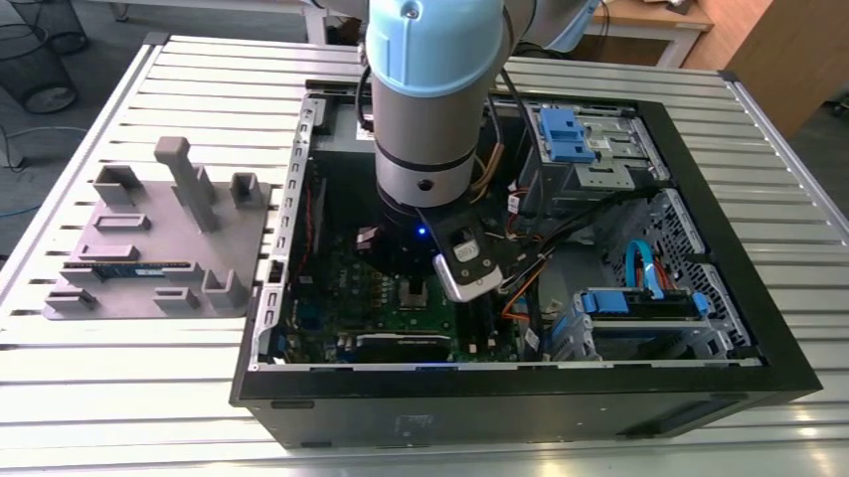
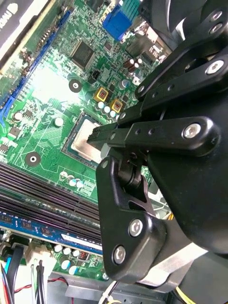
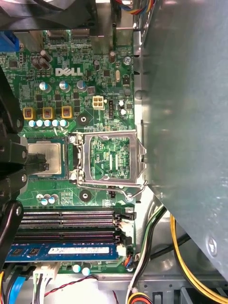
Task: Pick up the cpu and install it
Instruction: 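Close the cpu cover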
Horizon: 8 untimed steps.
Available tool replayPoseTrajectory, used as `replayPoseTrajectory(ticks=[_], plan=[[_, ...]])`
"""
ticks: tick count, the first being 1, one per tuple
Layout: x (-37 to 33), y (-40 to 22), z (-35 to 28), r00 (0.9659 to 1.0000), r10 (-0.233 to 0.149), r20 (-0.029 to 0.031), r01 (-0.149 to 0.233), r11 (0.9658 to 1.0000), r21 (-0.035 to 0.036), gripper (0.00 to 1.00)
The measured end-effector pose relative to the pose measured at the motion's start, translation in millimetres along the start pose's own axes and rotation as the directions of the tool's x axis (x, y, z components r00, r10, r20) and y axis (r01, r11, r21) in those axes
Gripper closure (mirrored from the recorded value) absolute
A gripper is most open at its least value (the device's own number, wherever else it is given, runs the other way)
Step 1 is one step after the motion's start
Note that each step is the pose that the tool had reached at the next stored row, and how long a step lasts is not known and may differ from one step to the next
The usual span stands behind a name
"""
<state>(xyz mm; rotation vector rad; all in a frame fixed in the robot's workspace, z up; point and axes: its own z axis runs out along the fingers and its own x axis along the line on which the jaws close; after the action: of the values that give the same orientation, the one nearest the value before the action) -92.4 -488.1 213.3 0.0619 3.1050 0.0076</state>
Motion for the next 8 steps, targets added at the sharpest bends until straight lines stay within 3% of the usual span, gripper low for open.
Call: replayPoseTrajectory(ticks=[8], plan=[[0.0, 0.0, -1.0, 1.0, 0.001, -0.0002, -0.001, 1.0, 0.0004, 0.89]])
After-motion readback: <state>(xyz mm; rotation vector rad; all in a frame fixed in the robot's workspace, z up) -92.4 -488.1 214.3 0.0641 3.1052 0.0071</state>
